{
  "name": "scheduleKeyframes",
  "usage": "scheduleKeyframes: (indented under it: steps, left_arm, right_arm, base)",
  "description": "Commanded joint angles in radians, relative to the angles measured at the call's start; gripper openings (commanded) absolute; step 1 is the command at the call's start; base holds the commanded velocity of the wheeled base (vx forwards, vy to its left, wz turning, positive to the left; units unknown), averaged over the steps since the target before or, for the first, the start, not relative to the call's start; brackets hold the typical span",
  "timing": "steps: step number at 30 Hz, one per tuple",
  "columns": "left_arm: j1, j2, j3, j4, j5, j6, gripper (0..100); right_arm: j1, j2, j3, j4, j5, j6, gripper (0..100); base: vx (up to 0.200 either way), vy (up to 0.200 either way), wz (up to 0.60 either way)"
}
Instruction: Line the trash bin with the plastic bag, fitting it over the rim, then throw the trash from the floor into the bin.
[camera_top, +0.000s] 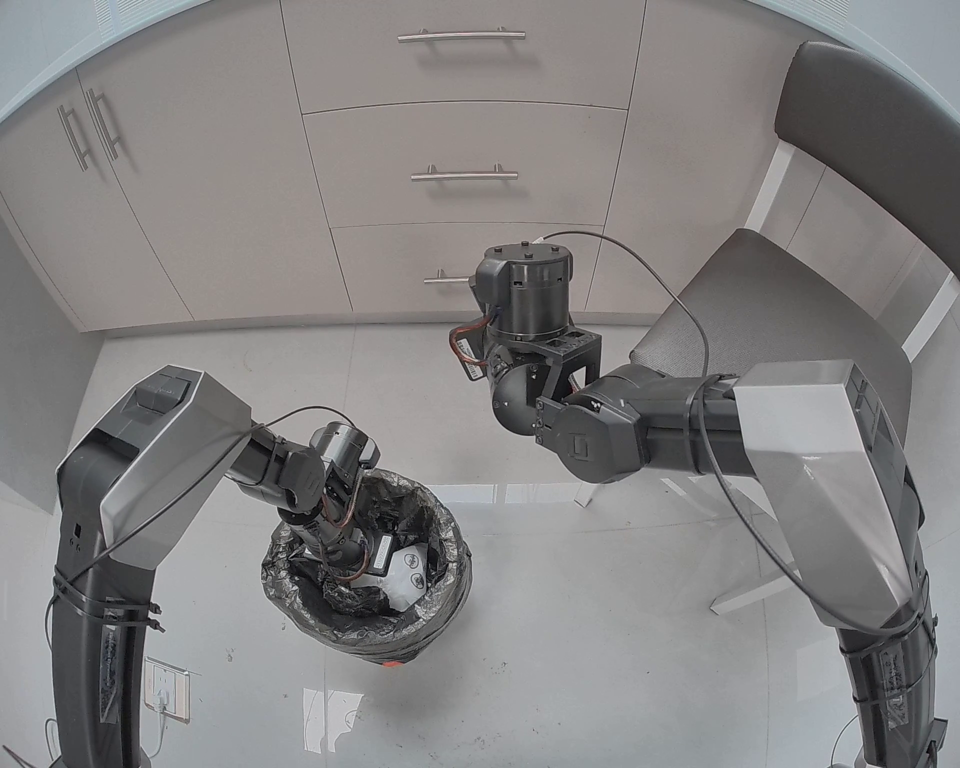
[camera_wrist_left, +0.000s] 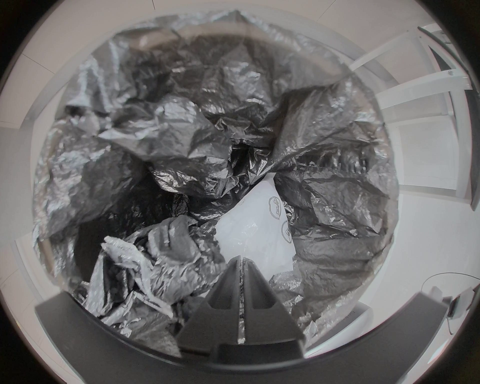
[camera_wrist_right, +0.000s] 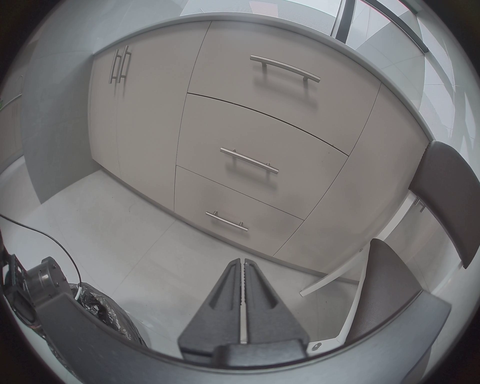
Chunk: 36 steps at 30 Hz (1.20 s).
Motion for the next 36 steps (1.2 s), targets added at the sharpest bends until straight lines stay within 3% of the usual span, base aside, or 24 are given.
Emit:
scheduleKeyframes:
  steps: [1,6,15,36]
  left_arm:
    - [0.002,0.064,-0.045,0.007,0.000,0.001,0]
    - [0.002,0.125,-0.129,0.027,-0.002,0.004,0]
    - [-0.005,0.253,-0.429,0.302,-0.003,0.015,0]
    - [-0.007,0.211,-0.442,0.334,-0.005,0.012,0]
  right_arm:
    - [-0.009,0.002,0.000,-0.008,0.000,0.000,0]
    - [-0.012,0.018,0.000,-0.028,0.000,-0.004,0]
    - [-0.015,0.018,0.000,-0.028,0.000,-0.005,0]
    - [-0.018,0.016,0.000,-0.028,0.000,-0.005,0]
  base:
    - [0.000,0.000,0.00]
    - [0.000,0.000,0.00]
    - [0.000,0.000,0.00]
    - [0.000,0.000,0.00]
